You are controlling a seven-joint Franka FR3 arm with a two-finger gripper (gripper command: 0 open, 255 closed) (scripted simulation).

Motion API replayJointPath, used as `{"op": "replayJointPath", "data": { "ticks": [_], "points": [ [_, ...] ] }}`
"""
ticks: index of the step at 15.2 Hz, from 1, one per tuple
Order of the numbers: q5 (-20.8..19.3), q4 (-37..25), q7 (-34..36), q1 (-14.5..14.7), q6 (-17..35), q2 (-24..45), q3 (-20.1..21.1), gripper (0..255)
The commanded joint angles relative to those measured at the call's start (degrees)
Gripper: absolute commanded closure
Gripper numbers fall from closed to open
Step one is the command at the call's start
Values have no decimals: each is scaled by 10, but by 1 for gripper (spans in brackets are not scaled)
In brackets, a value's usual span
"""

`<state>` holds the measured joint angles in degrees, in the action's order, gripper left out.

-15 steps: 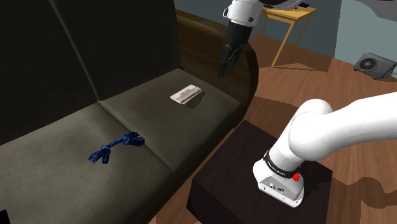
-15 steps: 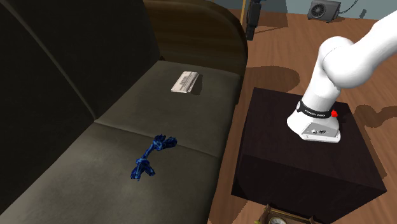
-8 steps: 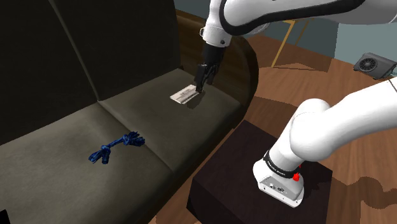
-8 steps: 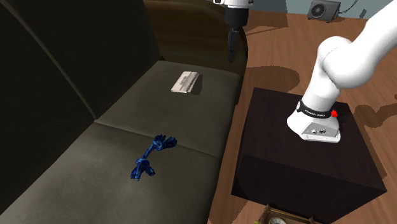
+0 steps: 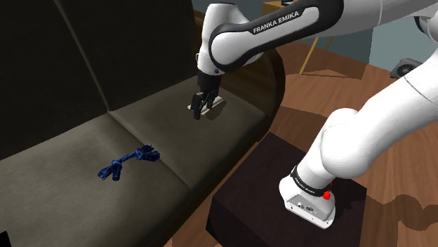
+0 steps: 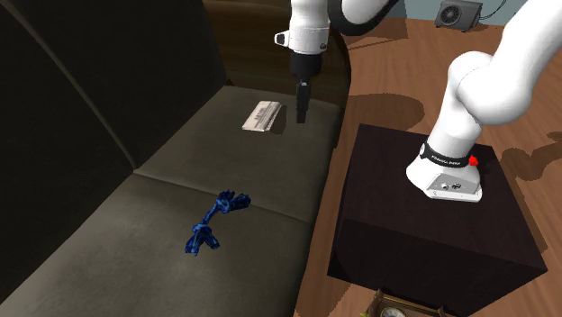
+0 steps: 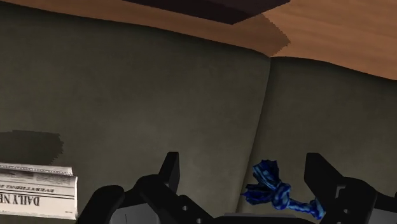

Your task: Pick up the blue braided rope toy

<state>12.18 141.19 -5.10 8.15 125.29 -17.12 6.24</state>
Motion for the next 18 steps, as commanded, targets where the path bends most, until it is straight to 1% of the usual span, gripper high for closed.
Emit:
{"op": "replayJointPath", "data": {
  "ticks": [1, 5, 10, 14, 18],
  "points": [
    [0, -15, 5, 6, 34, 45, 11, 0],
    [-8, -47, 17, 16, 93, 131, 28, 0],
    [-34, -103, 40, 31, 152, 242, 43, 0],
    [-62, -161, 61, 49, 186, 331, 44, 0],
    [-90, -229, 81, 73, 208, 419, 39, 0]
  ]
}}
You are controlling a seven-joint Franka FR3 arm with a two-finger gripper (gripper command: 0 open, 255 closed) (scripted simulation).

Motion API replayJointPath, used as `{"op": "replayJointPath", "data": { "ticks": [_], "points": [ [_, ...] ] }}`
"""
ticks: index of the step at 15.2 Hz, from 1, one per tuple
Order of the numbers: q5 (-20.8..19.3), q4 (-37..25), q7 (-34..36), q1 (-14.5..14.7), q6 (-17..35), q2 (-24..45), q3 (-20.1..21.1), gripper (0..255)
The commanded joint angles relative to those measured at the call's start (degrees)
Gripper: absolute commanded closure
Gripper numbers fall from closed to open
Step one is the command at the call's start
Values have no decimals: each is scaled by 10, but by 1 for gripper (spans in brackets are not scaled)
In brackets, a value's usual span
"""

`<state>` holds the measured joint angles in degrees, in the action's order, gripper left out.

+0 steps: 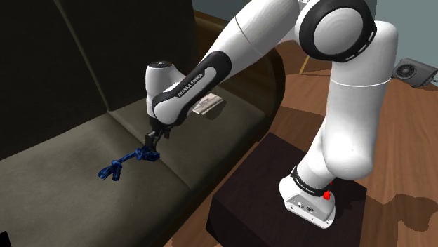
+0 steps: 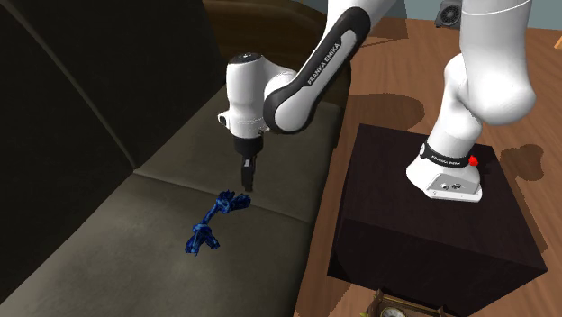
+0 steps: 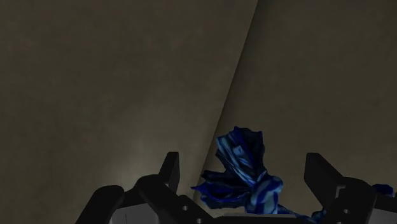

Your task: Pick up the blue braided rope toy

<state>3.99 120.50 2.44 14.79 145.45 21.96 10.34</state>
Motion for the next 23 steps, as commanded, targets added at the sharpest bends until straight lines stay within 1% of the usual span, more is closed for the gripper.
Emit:
{"op": "replayJointPath", "data": {
  "ticks": [1, 3, 10, 12, 13, 23],
  "points": [
    [-14, -41, 10, 13, 10, 50, -4, 0],
    [-22, -69, 15, 22, 13, 80, -7, 0],
    [-27, -77, 15, 27, 53, 128, -13, 0],
    [-27, -77, 15, 27, 53, 128, -13, 0],
    [-27, -76, 15, 27, 54, 128, -13, 255],
    [-27, -75, 15, 26, 48, 122, -12, 255]
  ]
}}
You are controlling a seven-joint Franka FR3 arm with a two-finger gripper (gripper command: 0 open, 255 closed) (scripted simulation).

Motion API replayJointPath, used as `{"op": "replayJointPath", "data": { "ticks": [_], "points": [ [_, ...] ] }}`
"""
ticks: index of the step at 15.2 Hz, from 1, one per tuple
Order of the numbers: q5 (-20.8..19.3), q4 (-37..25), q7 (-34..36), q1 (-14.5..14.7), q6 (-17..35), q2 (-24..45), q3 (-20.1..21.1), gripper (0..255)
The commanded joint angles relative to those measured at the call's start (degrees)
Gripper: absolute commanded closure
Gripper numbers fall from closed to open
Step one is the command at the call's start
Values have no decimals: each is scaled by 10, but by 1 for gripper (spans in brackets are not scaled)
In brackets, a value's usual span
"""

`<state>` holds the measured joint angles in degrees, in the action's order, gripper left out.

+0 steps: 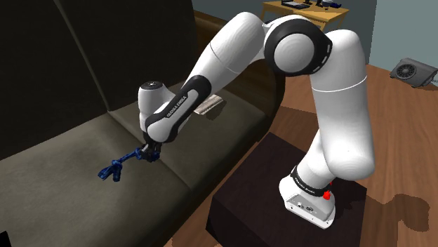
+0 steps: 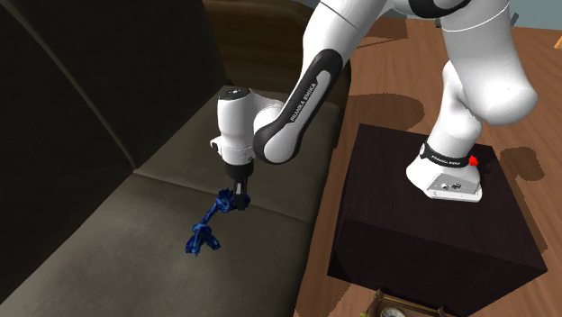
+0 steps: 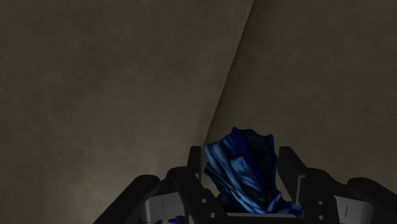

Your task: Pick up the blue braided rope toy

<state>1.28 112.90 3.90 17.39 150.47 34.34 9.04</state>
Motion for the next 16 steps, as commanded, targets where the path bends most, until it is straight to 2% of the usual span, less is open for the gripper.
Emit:
{"op": "replayJointPath", "data": {
  "ticks": [1, 16],
  "points": [
    [1, 2, 0, 0, -7, -9, 2, 255],
    [10, 8, 1, -8, -80, -88, 10, 255]
  ]
}}
